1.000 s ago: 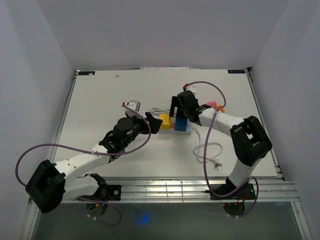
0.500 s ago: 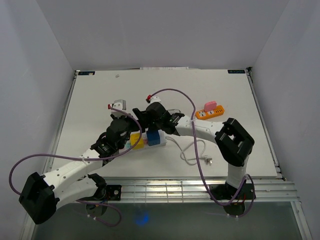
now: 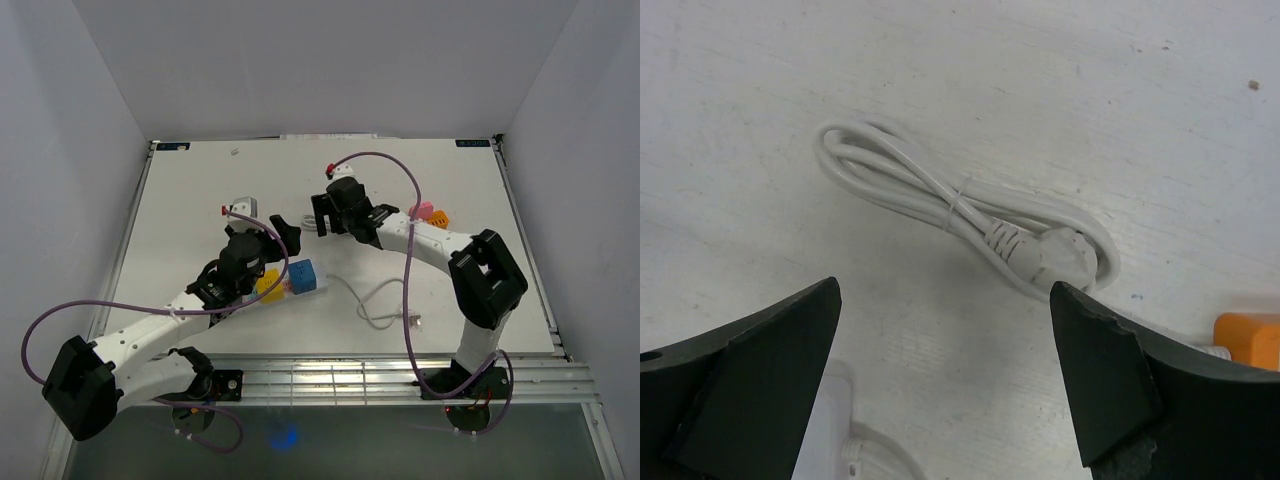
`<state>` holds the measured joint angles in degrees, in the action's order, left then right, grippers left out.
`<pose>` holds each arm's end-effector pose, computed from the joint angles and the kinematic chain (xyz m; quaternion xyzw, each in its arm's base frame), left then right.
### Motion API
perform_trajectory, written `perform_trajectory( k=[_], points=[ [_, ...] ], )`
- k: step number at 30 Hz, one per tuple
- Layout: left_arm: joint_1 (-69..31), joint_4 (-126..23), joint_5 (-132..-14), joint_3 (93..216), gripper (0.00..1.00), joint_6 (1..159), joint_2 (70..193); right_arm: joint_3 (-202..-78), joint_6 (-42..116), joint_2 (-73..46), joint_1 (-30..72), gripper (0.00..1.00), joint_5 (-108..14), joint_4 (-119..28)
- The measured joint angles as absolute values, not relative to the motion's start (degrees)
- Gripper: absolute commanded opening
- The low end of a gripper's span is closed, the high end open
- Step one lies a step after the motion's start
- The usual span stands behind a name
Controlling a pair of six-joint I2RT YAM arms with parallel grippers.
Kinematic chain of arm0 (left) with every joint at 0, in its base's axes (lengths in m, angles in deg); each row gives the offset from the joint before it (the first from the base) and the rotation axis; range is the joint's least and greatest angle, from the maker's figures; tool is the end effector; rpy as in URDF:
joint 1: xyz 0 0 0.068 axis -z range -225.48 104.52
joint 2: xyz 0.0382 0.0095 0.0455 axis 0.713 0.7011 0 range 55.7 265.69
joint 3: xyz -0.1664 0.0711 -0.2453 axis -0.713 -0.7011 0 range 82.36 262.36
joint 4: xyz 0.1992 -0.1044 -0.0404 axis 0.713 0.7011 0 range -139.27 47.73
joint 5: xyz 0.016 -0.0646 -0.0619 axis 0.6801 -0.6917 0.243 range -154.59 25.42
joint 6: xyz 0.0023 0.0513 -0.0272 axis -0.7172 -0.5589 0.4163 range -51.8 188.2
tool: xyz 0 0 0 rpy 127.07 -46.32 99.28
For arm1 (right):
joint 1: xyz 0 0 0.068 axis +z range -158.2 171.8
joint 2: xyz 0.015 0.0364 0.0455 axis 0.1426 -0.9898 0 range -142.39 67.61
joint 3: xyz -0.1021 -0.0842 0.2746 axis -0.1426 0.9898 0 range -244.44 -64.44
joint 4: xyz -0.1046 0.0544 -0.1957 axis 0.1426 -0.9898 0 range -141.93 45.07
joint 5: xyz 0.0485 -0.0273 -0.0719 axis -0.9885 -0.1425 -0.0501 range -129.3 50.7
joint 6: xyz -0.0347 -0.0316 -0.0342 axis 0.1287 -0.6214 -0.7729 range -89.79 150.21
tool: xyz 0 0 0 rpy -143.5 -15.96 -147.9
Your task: Insert the plug
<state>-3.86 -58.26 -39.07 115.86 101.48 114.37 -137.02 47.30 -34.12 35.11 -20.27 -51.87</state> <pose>0.1524 -0.1113 0.3012 -0.0755 0.7874 -0.2160 0.5723 0.2889 0.2536 0.2877 -0.1265 0.8732 0.0974 0.4605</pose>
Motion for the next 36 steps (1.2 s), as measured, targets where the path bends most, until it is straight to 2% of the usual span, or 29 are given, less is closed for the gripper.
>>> perform_trajectory(
  k=[7,13,16,17,18,19,20,21,24,30,36],
  points=[
    [-3.86,-58.28,-39.15,115.86,0.98,101.19,114.37,-142.86,36.43,-43.45,35.96,0.9,-15.14,-51.56],
    [-3.86,-58.28,-39.81,115.88,0.98,101.0,115.62,-143.55,26.31,-47.93,35.7,0.91,-15.38,-49.38],
    [-3.86,-58.28,-40.09,115.88,0.98,100.95,116.32,-146.09,22.84,-51.5,35.68,0.99,-15.35,-49.51],
    [-3.86,-58.26,-40.16,115.86,0.98,100.89,116.36,-147.4,22.16,-53.03,35.7,0.95,-15.09,-49.4],
    [-3.86,-58.31,-40.18,115.88,0.98,100.78,116.36,-149.17,21.05,-53.97,35.7,0.7,-14.46,-49.51],
    [-3.86,-58.31,-40.18,115.88,0.98,100.73,116.34,-150.77,20.17,-54.88,35.7,0.5,-14.37,-49.92],
    [-3.86,-58.31,-40.2,115.88,0.98,100.69,116.34,-151.93,19.45,-55.8,35.7,0.37,-14.06,-50.08],
    [-3.86,-58.31,-40.2,115.88,0.98,100.63,116.34,-152.69,18.92,-56.57,35.79,0.18,-13.3,-50.58],
    [-3.86,-58.33,-40.23,115.88,0.98,100.56,116.29,-152.8,18.97,-56.04,35.57,0.09,-12.49,-51.19],
    [-3.86,-58.33,-40.23,115.88,0.98,100.49,116.29,-142.02,23.97,-47.56,33.19,0.08,-15.07,-49.07],
    [-3.86,-58.33,-40.18,115.86,0.98,100.14,116.36,-135.9,33.53,-38.69,25.58,0.08,-17.3,-48.7]
  ],
)
